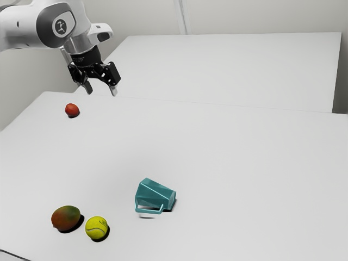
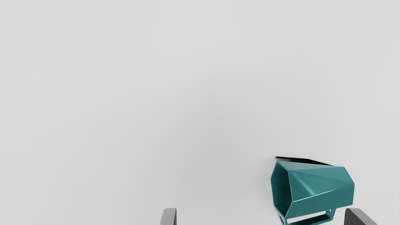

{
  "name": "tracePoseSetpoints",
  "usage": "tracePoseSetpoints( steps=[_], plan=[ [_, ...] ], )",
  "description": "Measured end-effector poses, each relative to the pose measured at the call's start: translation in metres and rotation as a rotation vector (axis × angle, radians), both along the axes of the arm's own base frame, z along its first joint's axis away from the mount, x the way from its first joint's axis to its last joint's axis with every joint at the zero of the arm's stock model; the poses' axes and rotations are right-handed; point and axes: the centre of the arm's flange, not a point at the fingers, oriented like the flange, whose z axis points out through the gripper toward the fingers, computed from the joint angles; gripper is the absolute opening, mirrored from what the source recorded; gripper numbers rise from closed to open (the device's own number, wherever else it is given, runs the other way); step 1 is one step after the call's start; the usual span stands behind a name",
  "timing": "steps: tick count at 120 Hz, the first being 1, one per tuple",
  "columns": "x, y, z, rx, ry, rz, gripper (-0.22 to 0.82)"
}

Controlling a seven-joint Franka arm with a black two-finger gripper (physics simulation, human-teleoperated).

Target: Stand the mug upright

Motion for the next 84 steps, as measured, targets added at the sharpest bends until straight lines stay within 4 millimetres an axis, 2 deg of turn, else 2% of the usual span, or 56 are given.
tracePoseSetpoints(
  steps=[20, 48, 72, 84],
  plan=[
    [-0.003, 0.001, 0.001, 0.000, 0.003, 0.001, 0.58],
    [-0.022, 0.001, -0.005, -0.003, 0.021, 0.003, 0.58],
    [-0.035, -0.001, -0.034, -0.030, 0.048, 0.010, 0.58],
    [-0.042, -0.002, -0.062, -0.077, 0.064, 0.024, 0.58]
  ],
)
